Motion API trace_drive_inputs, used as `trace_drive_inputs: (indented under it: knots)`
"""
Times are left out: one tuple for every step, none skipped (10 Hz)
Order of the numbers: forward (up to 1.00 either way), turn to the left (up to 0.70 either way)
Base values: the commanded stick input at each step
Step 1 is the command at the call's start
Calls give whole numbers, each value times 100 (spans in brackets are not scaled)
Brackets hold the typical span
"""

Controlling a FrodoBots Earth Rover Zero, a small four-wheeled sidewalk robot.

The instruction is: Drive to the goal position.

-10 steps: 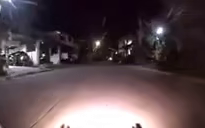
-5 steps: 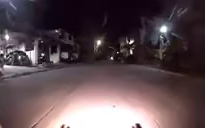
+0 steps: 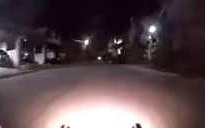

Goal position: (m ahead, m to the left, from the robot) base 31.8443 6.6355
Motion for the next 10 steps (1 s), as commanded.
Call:
trace_drive_inputs:
  knots:
    - [85, 0]
    - [85, 0]
    - [85, 0]
    - [85, 0]
    - [85, 0]
    - [85, 0]
    - [85, 0]
    - [85, 0]
    - [85, 0]
    - [85, 0]
